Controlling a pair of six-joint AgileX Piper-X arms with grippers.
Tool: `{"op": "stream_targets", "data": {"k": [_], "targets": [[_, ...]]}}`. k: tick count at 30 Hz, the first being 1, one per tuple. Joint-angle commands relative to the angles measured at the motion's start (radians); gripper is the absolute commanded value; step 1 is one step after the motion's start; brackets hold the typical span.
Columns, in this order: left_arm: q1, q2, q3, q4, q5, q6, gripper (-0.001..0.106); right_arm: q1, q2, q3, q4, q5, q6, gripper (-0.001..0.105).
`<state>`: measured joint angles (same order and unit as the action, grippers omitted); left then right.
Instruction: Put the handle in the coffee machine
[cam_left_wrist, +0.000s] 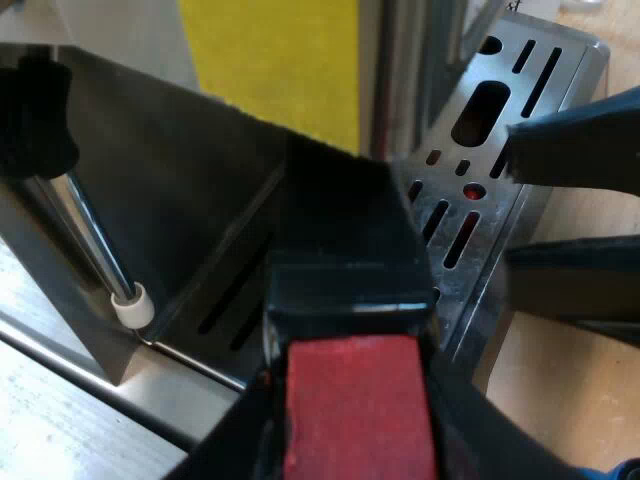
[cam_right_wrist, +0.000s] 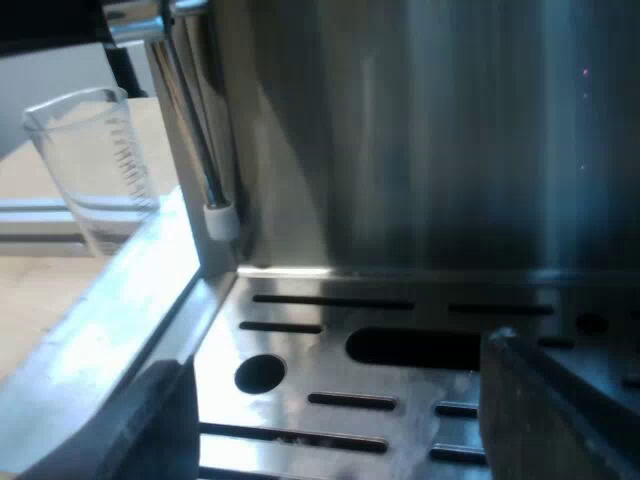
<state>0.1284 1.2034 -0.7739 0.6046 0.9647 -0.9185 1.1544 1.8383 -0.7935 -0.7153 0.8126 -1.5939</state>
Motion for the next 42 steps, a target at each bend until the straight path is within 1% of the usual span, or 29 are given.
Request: {"op": "stream_targets", "data": {"k": [1, 4, 9, 16, 17, 18, 20, 24, 28, 30, 33, 35, 39, 42], "targets": [[-0.012, -0.037, -0.034, -0.093, 0.261, 0.026, 0.0, -0.018, 0.024, -0.045, -0.015, -0.01, -0.099, 0.06], [-0.012, -0.037, -0.034, -0.093, 0.261, 0.026, 0.0, -0.026, 0.034, -0.056, -0.015, -0.01, -0.098, 0.06], [-0.012, -0.037, -0.034, -0.093, 0.242, 0.026, 0.0, -0.086, 0.086, -0.124, -0.015, -0.007, -0.098, 0.06], [-0.012, -0.037, -0.034, -0.093, 0.243, 0.026, 0.0, -0.126, 0.101, -0.15, -0.022, -0.003, -0.094, 0.06], [-0.012, -0.037, -0.034, -0.093, 0.243, 0.026, 0.0, -0.136, 0.106, -0.15, -0.045, -0.003, -0.094, 0.057], [-0.012, -0.037, -0.034, -0.093, 0.243, 0.026, 0.0, -0.145, 0.117, -0.15, -0.068, -0.007, -0.094, 0.05], [-0.012, -0.037, -0.034, -0.093, 0.241, 0.026, 0.0, -0.151, 0.127, -0.154, -0.092, -0.007, -0.092, 0.046], [-0.012, -0.037, -0.034, -0.093, 0.241, 0.026, 0.0, -0.151, 0.148, -0.164, -0.157, -0.007, -0.093, 0.046], [-0.012, -0.037, -0.034, -0.093, 0.241, 0.026, 0.0, -0.151, 0.164, -0.194, -0.164, -0.007, -0.094, 0.046], [-0.012, -0.037, -0.034, -0.093, 0.241, 0.026, 0.0, -0.154, 0.169, -0.214, -0.164, -0.007, -0.126, 0.046], [-0.012, -0.037, -0.034, -0.093, 0.241, 0.026, 0.0, -0.153, 0.169, -0.235, -0.173, 0.028, -0.208, 0.046], [-0.012, -0.037, -0.034, -0.093, 0.241, 0.026, 0.0, -0.153, 0.169, -0.24, -0.19, 0.047, -0.229, 0.046], [-0.012, -0.037, -0.034, -0.093, 0.241, 0.026, 0.0, -0.153, 0.169, -0.24, -0.25, 0.046, -0.23, 0.045], [-0.012, -0.037, -0.034, -0.093, 0.241, 0.026, 0.0, -0.153, 0.169, -0.24, -0.286, 0.046, -0.258, 0.045]]}}
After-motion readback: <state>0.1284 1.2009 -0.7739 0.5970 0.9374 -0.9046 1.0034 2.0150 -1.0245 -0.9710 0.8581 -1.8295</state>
